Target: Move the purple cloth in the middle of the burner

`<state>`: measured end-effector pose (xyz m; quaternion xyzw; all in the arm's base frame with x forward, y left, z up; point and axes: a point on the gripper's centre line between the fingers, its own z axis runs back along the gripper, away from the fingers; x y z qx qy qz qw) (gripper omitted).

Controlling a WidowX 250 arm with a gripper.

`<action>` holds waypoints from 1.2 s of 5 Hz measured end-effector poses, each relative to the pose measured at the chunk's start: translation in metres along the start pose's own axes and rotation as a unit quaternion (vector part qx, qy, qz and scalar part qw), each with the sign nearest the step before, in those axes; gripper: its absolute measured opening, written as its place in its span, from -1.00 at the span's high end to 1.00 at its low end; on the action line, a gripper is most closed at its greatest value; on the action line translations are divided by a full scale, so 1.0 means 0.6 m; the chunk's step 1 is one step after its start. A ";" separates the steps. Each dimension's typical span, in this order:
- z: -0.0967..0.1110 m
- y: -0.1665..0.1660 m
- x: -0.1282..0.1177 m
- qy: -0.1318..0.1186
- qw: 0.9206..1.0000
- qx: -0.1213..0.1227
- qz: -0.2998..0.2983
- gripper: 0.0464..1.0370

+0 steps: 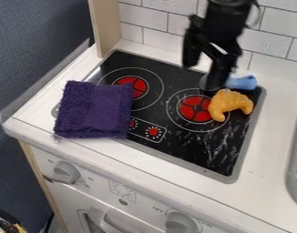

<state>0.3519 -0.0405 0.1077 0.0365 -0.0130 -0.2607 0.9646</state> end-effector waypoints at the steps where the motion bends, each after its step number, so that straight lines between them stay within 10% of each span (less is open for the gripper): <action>1: -0.006 0.046 -0.051 0.007 0.997 -0.005 0.072 -0.93; 6: -0.047 0.108 -0.230 0.034 0.978 0.008 0.206 -0.93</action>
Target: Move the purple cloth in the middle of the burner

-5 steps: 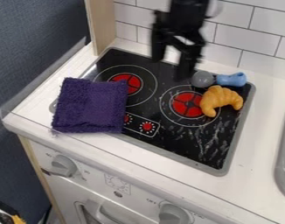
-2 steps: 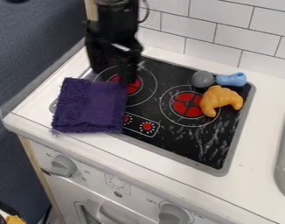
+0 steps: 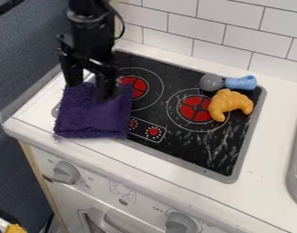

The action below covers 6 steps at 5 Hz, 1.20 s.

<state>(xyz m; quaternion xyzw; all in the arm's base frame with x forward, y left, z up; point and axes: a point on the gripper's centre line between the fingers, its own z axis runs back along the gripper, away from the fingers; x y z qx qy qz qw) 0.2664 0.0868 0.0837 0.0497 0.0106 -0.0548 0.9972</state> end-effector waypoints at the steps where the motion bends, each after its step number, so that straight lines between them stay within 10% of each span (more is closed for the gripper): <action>1: -0.035 0.003 0.003 0.021 1.000 -0.003 0.007 -0.93; 6: -0.049 0.033 0.109 -0.001 1.000 -0.018 0.009 -0.93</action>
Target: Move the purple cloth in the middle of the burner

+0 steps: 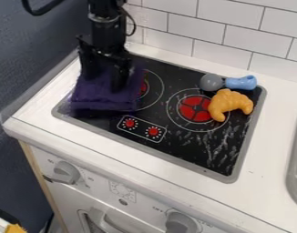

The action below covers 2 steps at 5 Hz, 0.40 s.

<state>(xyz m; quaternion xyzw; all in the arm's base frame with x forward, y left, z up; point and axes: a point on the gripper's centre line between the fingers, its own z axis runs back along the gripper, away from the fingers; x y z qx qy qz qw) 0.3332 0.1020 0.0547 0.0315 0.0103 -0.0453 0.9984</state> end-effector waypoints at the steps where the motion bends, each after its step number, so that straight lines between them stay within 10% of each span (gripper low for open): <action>1: 0.000 -0.011 0.027 -0.004 1.000 -0.001 -0.015 -0.93; 2: 0.002 -0.030 0.046 -0.014 0.999 -0.008 -0.034 -0.93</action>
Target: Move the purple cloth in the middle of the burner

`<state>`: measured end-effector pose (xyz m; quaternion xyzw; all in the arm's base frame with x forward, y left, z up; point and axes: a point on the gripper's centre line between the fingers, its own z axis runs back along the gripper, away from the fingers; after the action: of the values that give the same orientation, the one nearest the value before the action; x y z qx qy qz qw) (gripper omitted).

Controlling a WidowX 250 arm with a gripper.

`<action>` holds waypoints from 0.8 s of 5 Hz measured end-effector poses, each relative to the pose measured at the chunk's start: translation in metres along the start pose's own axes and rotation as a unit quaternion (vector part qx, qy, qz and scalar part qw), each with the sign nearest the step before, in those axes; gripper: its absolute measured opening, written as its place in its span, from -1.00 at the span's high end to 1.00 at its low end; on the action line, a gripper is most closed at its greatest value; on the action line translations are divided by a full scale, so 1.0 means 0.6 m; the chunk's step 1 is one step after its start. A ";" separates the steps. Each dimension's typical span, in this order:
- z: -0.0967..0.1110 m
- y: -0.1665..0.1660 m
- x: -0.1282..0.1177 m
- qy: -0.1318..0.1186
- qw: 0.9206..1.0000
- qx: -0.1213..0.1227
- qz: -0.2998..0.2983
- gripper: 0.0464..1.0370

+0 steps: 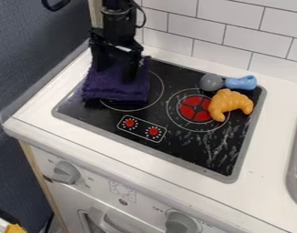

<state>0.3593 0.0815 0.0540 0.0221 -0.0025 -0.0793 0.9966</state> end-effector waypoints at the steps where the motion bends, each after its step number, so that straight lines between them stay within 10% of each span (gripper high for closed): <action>1: -0.002 -0.037 0.010 0.001 0.999 -0.001 -0.039 -0.92; 4: 0.001 -0.142 -0.010 -0.007 0.992 0.000 -0.127 -0.92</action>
<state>0.3402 -0.0019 0.0508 0.0218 -0.0064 -0.2055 0.9784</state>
